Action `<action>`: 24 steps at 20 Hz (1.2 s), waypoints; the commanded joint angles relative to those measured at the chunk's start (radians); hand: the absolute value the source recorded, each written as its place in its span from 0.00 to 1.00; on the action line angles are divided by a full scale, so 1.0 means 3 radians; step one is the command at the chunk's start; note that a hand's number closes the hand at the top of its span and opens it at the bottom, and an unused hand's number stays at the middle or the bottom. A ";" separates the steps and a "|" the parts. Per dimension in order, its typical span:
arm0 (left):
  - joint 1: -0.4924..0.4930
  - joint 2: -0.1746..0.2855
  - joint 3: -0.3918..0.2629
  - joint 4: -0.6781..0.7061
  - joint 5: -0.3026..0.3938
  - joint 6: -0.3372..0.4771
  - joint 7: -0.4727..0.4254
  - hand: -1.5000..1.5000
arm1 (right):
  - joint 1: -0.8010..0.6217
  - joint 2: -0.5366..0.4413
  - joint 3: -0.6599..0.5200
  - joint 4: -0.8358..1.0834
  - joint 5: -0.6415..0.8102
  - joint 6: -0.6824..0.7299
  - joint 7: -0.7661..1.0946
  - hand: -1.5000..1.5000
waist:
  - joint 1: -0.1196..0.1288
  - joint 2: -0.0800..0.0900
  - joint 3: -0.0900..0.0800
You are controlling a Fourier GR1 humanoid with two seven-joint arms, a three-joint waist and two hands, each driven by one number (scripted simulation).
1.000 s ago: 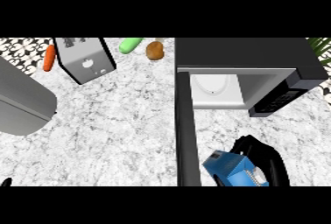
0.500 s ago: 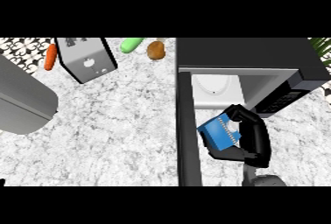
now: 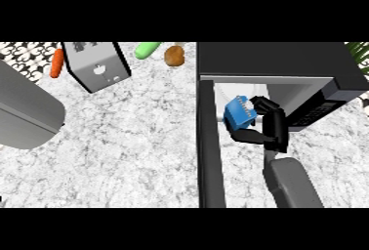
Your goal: Pick up the milk, place it into the microwave and close the microwave
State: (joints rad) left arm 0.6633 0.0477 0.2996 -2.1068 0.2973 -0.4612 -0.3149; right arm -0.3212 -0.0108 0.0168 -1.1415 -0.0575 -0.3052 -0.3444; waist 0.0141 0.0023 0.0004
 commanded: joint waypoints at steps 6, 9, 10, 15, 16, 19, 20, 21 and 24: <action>0.0129 -0.0051 0.0112 -0.0133 0.0138 -0.0187 0.0117 0.00 | -0.0821 -0.0211 -0.0497 0.1536 -0.0073 0.0263 -0.0906 1.00 | 0.0051 0.0012 0.0004; -0.0168 0.0037 0.0140 -0.0004 0.0107 -0.0104 0.0202 0.00 | -0.1234 -0.0186 -0.0530 0.1887 0.0082 -0.0036 -0.1045 1.00 | 0.0069 0.0026 0.0004; -0.0198 0.0009 0.0152 0.0193 0.0030 -0.0153 0.0093 0.00 | -0.1187 -0.0247 -0.0596 0.2020 0.0027 0.0122 -0.1287 1.00 | 0.0054 0.0022 0.0003; -0.0253 -0.0030 0.0178 0.0278 0.0023 -0.0220 0.0028 0.00 | -0.1502 -0.0210 -0.0655 0.2453 0.0145 -0.0194 -0.1519 1.00 | 0.0058 0.0022 0.0002; -0.0375 0.0021 0.0200 0.0434 -0.0039 -0.0231 -0.0065 0.00 | -0.1577 -0.0241 -0.0688 0.2580 0.0177 -0.0301 -0.1601 1.00 | 0.0093 0.0041 0.0003; -0.0377 0.0067 0.0269 0.0373 0.0063 -0.0217 0.0040 0.00 | -0.1773 -0.0347 -0.0587 0.2726 0.0373 -0.0548 -0.1506 1.00 | 0.0112 0.0043 0.0003; -0.0310 0.0042 0.0236 0.0346 0.0039 -0.0243 0.0034 0.00 | -0.1781 -0.0415 -0.0479 0.2717 0.0520 -0.0727 -0.1468 1.00 | 0.0119 0.0041 0.0001; -0.0451 0.0017 0.0182 0.0463 -0.0050 -0.0188 0.0031 0.00 | -0.1880 -0.0345 -0.0464 0.2792 0.0569 -0.0920 -0.1423 1.00 | 0.0115 0.0050 0.0001; -0.0394 -0.0017 0.0159 0.0519 -0.0122 -0.0270 -0.0089 0.00 | -0.2078 -0.0425 -0.0423 0.2958 0.0703 -0.1192 -0.1375 1.00 | 0.0161 0.0060 0.0001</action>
State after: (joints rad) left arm 0.5558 0.0531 0.3579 -1.9903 0.2947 -0.5276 -0.3064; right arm -0.8677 -0.1238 -0.1290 -0.3158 0.1000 -0.5501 -0.7747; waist 0.0516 0.0172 0.0013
